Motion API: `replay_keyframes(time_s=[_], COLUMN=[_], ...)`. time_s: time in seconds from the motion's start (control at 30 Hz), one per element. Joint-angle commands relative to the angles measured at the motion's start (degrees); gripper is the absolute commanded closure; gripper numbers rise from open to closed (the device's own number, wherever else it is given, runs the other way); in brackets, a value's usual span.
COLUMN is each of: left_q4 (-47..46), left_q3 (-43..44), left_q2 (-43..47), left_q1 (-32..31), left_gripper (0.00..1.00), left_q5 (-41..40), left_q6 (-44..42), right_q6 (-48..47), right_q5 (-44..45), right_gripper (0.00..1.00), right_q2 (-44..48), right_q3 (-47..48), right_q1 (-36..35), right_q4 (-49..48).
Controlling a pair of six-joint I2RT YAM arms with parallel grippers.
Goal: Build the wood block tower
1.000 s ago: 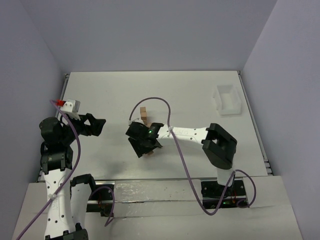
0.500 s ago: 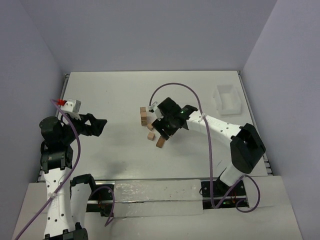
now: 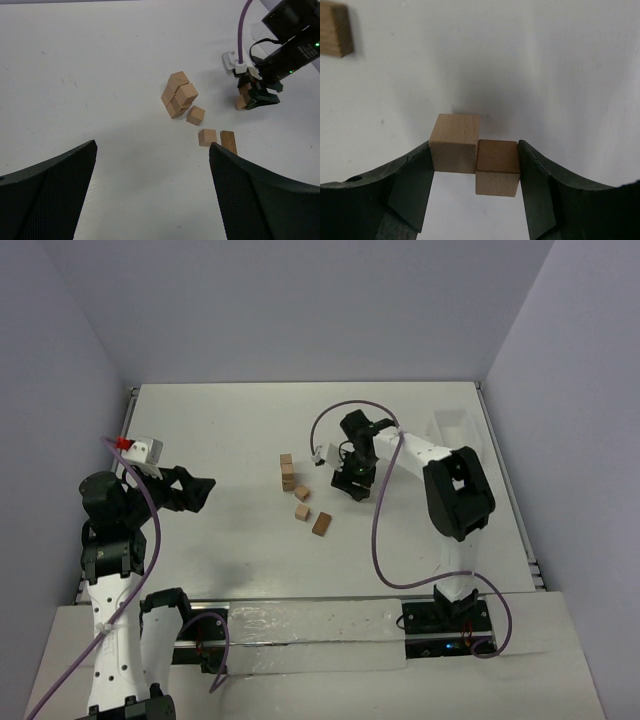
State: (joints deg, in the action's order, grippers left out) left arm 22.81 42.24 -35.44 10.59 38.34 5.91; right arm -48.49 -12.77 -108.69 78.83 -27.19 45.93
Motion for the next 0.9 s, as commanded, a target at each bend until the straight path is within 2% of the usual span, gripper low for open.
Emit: replay_keyframes(time_s=[0.0, 0.17, 0.27, 0.37, 0.5, 0.53, 0.87], left_q4=[-1.9, -1.2, -1.6, -2.3, -2.6, -2.6, -1.9], left_q3=[2.7, 2.9, 2.5, 2.2, 2.4, 2.5, 3.0], left_q2=[-0.2, 0.0, -0.1, -0.3, -0.6, -0.6, -0.3], left_q1=[0.5, 0.4, 0.4, 0.4, 0.4, 0.4, 0.4], left_gripper=[0.01, 0.01, 0.01, 0.01, 0.01, 0.01, 0.01], left_q5=[1.5, 1.3, 1.2, 1.4, 1.3, 1.3, 1.0], left_q6=[0.2, -0.7, -0.4, 0.0, 0.1, 0.1, -0.4], right_q6=[-7.9, -9.3, -9.1, -9.0, -9.6, -9.6, -9.5], right_q5=[-4.3, -5.6, -5.2, -4.7, -5.1, -5.1, -7.7], right_gripper=[1.0, 1.0, 0.91, 0.75, 0.31, 0.25, 0.12], right_q2=[-6.3, -9.5, -10.0, -10.1, -8.3, -8.3, -4.8], right_q3=[7.3, 9.4, 9.2, 9.1, 6.6, 6.5, 8.1], right_q1=[0.4, 0.9, 0.8, 0.8, 0.8, 0.8, 1.8], right_q4=[3.5, 3.4, 2.5, 1.9, -0.3, -0.6, 0.7])
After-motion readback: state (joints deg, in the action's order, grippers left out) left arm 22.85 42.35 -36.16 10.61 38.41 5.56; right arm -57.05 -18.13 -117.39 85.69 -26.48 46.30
